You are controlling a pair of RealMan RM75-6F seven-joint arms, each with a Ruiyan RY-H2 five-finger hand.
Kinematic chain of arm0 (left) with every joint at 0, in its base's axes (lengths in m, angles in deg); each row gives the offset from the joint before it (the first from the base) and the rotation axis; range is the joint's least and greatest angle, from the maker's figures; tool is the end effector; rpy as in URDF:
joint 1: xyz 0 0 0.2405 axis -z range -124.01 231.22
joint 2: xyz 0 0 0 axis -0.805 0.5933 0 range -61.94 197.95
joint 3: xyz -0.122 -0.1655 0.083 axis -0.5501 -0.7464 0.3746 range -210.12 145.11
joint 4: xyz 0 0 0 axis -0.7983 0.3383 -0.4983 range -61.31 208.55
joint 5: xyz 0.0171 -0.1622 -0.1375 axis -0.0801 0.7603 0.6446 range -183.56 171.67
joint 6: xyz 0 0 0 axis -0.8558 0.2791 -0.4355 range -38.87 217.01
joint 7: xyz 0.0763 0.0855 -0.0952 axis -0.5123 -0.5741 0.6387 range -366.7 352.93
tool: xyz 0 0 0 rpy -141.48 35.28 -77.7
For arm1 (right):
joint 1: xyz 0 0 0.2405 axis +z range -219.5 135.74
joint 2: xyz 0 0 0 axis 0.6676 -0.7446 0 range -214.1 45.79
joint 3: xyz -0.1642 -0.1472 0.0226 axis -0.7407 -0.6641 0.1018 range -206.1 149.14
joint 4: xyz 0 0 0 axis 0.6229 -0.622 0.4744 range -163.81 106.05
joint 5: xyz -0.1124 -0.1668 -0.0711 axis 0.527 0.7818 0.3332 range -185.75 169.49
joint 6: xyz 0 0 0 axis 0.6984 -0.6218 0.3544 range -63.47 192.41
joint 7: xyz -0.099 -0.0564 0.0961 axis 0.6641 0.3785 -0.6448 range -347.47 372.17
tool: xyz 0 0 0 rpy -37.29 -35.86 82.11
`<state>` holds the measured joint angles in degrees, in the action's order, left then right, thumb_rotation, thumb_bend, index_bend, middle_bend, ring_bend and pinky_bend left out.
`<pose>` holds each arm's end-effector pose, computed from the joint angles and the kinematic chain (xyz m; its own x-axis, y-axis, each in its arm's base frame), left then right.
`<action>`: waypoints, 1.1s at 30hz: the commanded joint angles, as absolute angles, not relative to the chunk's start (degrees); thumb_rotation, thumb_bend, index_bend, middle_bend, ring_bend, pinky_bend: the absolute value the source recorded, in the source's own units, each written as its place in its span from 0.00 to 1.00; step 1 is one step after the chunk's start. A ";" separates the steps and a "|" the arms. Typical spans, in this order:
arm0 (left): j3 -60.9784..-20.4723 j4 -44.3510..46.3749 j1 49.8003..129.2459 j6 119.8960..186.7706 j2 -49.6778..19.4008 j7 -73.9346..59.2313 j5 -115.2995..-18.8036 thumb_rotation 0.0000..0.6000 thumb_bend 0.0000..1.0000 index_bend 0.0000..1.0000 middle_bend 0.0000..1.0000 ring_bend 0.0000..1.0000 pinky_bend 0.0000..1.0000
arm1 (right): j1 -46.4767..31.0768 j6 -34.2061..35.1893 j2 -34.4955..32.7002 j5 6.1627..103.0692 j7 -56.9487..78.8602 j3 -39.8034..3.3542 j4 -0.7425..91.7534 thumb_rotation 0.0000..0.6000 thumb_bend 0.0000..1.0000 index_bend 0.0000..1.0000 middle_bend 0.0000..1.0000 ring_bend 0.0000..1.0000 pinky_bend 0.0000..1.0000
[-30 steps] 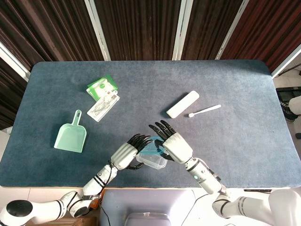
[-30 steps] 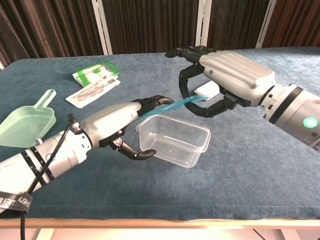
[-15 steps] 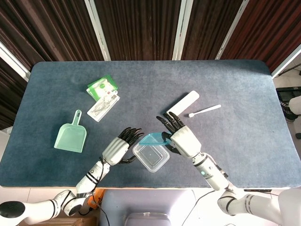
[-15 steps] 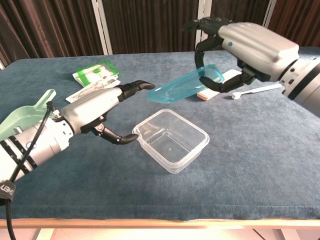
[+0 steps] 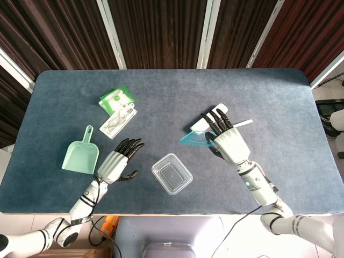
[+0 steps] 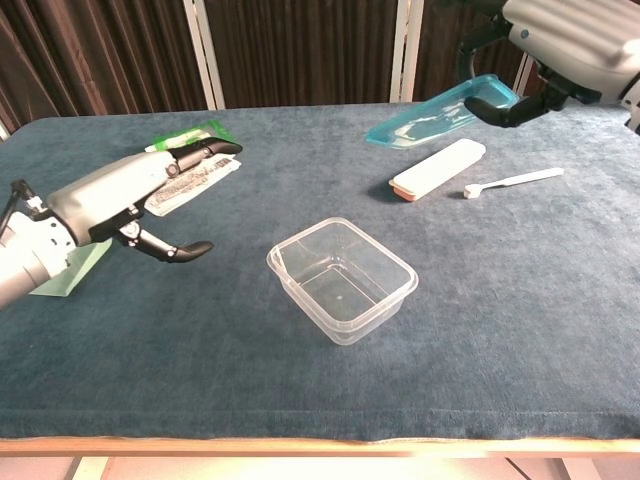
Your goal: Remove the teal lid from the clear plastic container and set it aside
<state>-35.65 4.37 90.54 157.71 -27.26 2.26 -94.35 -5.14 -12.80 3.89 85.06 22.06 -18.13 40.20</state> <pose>-0.1457 0.2999 -0.0287 0.2475 0.1944 0.9492 0.8484 -0.5167 -0.1154 -0.1370 -0.3326 0.0480 0.4659 0.2799 0.8394 -0.6737 -0.5028 0.5416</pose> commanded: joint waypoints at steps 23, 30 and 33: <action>-30.47 1.64 79.31 165.51 -16.81 7.41 -94.86 1.00 0.31 0.00 0.00 0.00 0.00 | -9.84 -6.76 4.21 87.96 16.32 -31.59 29.20 1.00 0.43 0.08 0.01 0.00 0.00; -26.81 -8.11 75.00 165.63 -7.14 4.92 -93.97 1.00 0.30 0.00 0.00 0.00 0.00 | -11.69 2.64 -7.05 81.79 26.71 -33.88 44.86 1.00 0.11 0.00 0.00 0.00 0.00; -25.58 -11.18 73.07 166.64 -3.87 3.02 -93.96 1.00 0.30 0.00 0.00 0.00 0.00 | -11.76 7.65 -12.09 78.22 29.43 -34.97 52.31 1.00 0.10 0.00 0.00 0.00 0.00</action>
<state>-26.86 -9.09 74.71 165.96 -6.00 4.55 -94.16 -11.07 2.38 -6.63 82.22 25.50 -33.34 45.65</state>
